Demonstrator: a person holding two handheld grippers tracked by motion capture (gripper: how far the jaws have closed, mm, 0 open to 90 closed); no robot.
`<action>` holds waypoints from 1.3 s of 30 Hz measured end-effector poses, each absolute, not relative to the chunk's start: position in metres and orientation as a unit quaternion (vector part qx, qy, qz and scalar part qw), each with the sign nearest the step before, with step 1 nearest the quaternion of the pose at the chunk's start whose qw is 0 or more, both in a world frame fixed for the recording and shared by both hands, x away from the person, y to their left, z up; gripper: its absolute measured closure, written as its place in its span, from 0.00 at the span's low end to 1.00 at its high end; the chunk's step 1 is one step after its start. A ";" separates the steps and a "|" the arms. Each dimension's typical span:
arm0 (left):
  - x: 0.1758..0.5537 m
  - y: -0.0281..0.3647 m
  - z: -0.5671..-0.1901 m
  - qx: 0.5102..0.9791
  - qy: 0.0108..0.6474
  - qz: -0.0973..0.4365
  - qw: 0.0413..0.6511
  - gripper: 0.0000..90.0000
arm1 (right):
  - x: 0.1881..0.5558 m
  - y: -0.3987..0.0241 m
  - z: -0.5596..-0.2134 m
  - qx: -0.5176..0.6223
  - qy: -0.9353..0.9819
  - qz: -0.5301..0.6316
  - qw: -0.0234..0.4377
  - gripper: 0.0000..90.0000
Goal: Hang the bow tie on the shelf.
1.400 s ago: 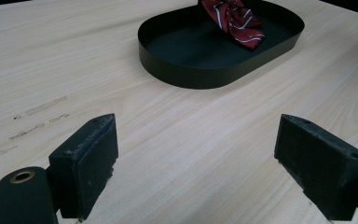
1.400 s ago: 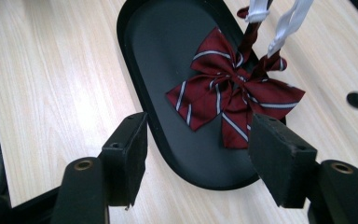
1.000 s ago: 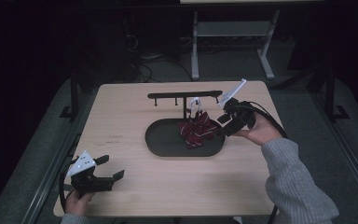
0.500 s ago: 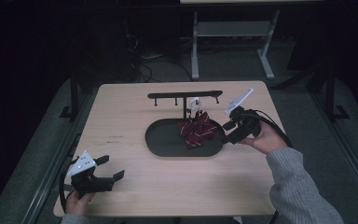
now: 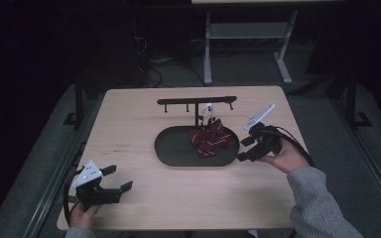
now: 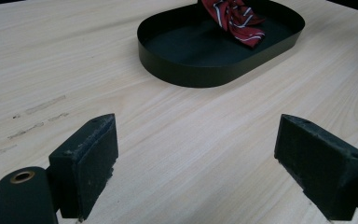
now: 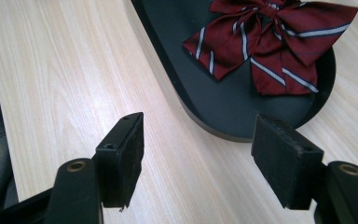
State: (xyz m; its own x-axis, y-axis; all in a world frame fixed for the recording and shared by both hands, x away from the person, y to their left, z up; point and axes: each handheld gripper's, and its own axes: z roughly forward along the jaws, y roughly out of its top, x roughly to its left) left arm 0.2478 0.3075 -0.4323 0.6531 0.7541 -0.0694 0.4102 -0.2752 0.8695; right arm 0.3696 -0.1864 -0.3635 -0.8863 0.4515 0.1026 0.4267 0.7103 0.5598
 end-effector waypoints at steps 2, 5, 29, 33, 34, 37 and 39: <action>0.248 0.307 -0.433 0.778 0.374 0.182 0.471 0.15 | 0.367 -0.188 -0.366 0.236 0.924 0.300 0.022 0.37; 0.248 0.307 -0.433 0.779 0.373 0.183 0.471 0.15 | 0.363 -0.191 -0.368 0.236 0.924 0.302 0.023 0.37; 0.248 0.306 -0.435 0.780 0.375 0.181 0.467 0.15 | 0.332 -0.216 -0.396 0.270 0.911 0.312 0.017 0.37; 0.248 0.305 -0.435 0.782 0.374 0.179 0.464 0.15 | 0.327 -0.220 -0.400 0.274 0.908 0.316 0.016 0.37; 0.248 0.305 -0.435 0.784 0.373 0.179 0.463 0.15 | 0.327 -0.220 -0.401 0.275 0.908 0.315 0.016 0.37; 0.248 0.305 -0.435 0.783 0.373 0.179 0.464 0.15 | 0.324 -0.222 -0.405 0.277 0.908 0.314 0.016 0.37; 0.248 0.305 -0.435 0.784 0.374 0.179 0.463 0.15 | 0.323 -0.222 -0.407 0.279 0.907 0.314 0.015 0.37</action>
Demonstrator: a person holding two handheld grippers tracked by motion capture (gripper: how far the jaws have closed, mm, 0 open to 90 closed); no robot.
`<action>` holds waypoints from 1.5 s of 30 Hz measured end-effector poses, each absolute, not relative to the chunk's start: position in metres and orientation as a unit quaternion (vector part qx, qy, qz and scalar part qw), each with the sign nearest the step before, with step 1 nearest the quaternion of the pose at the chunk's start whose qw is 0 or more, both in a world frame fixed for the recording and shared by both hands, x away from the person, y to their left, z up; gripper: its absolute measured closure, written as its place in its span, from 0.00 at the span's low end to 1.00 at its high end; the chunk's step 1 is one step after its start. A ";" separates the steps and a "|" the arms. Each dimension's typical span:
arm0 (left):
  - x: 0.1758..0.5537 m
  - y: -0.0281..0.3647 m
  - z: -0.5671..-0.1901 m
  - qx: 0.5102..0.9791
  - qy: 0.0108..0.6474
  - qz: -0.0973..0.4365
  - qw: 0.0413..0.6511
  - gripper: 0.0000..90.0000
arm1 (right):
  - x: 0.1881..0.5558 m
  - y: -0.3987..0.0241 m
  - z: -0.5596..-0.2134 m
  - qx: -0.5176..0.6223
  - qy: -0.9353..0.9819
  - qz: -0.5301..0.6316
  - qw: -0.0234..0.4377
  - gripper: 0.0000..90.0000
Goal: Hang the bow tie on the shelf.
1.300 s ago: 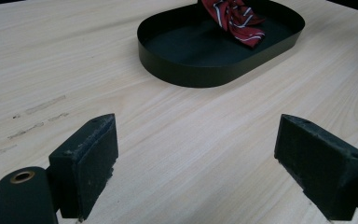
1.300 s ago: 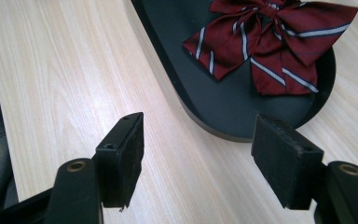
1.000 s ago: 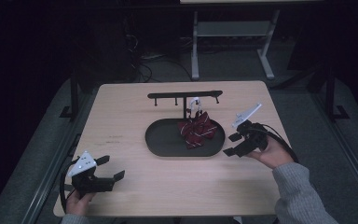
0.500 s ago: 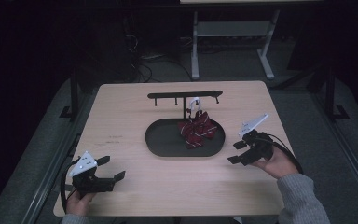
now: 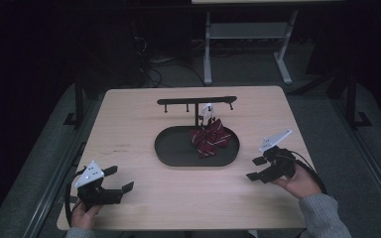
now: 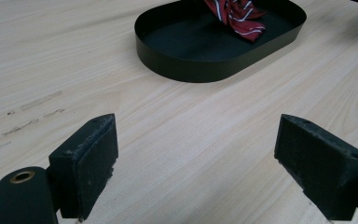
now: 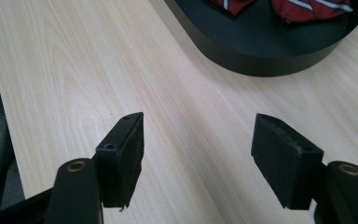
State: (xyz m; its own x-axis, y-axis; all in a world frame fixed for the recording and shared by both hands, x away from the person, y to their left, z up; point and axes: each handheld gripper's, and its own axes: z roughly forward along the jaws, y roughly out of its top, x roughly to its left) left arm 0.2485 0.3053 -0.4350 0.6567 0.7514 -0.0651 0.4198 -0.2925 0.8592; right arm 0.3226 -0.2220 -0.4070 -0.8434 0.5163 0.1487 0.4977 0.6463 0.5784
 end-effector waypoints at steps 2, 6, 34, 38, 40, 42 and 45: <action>0.248 0.305 -0.435 0.783 0.374 0.179 0.464 0.15 | 0.322 -0.223 -0.409 0.278 0.907 0.315 0.017 0.37; 0.248 0.305 -0.435 0.784 0.373 0.179 0.463 0.15 | 0.318 -0.223 -0.411 0.282 0.906 0.316 0.016 0.37; 0.248 0.305 -0.435 0.784 0.372 0.179 0.463 0.15 | 0.290 -0.229 -0.435 0.295 0.896 0.333 0.020 0.38; 0.249 0.305 -0.435 0.787 0.367 0.181 0.462 0.15 | 0.285 -0.231 -0.440 0.298 0.895 0.332 0.024 0.37; 0.249 0.305 -0.435 0.787 0.368 0.180 0.462 0.15 | 0.283 -0.232 -0.441 0.300 0.893 0.335 0.027 0.37; 0.249 0.304 -0.436 0.785 0.370 0.179 0.464 0.15 | 0.280 -0.232 -0.443 0.302 0.891 0.339 0.028 0.37; 0.249 0.304 -0.435 0.786 0.370 0.178 0.462 0.15 | 0.276 -0.232 -0.443 0.304 0.889 0.339 0.036 0.36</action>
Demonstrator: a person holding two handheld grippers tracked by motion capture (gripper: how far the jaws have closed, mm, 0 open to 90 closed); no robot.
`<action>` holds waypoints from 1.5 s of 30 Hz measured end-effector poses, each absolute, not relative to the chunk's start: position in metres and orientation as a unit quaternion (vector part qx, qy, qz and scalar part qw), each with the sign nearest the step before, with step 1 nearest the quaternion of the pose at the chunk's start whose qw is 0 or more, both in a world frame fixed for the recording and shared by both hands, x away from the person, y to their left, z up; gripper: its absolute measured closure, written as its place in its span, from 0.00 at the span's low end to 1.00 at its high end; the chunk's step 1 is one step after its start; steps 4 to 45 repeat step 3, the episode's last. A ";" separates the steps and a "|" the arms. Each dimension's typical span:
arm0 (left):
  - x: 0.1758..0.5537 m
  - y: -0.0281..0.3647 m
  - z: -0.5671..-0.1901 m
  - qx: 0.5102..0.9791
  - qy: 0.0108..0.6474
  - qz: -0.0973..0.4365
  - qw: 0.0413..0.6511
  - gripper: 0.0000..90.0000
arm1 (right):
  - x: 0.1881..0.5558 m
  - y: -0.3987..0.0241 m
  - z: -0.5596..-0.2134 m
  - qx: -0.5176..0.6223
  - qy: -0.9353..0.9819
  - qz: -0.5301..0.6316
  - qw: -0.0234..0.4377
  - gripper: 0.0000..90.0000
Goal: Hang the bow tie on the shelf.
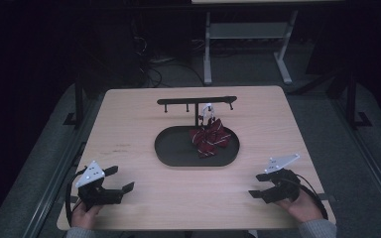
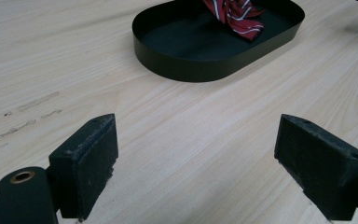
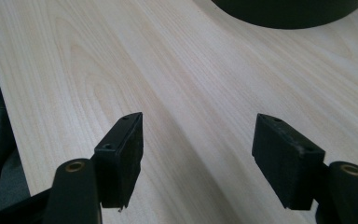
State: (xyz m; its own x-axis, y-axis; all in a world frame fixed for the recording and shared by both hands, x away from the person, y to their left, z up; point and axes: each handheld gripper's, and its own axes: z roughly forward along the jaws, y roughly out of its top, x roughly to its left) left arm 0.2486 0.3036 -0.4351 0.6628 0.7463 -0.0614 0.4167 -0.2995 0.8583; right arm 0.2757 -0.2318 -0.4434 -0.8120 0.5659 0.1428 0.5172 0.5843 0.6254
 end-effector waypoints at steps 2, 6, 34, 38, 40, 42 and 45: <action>0.249 0.303 -0.435 0.789 0.363 0.179 0.461 0.15 | 0.273 -0.233 -0.445 0.303 0.888 0.344 0.042 0.36; 0.249 0.302 -0.435 0.787 0.367 0.177 0.463 0.15 | 0.271 -0.233 -0.446 0.305 0.887 0.343 0.046 0.36; 0.249 0.302 -0.435 0.787 0.367 0.177 0.463 0.15 | 0.271 -0.233 -0.446 0.305 0.887 0.343 0.046 0.36; 0.249 0.302 -0.435 0.787 0.367 0.177 0.463 0.15 | 0.271 -0.233 -0.446 0.305 0.887 0.343 0.046 0.36; 0.249 0.302 -0.435 0.787 0.367 0.177 0.463 0.15 | 0.271 -0.233 -0.446 0.305 0.887 0.343 0.046 0.36; 0.249 0.302 -0.435 0.787 0.367 0.177 0.463 0.15 | 0.271 -0.233 -0.446 0.305 0.887 0.343 0.046 0.36; 0.249 0.302 -0.435 0.787 0.367 0.177 0.463 0.15 | 0.271 -0.233 -0.446 0.305 0.887 0.343 0.046 0.36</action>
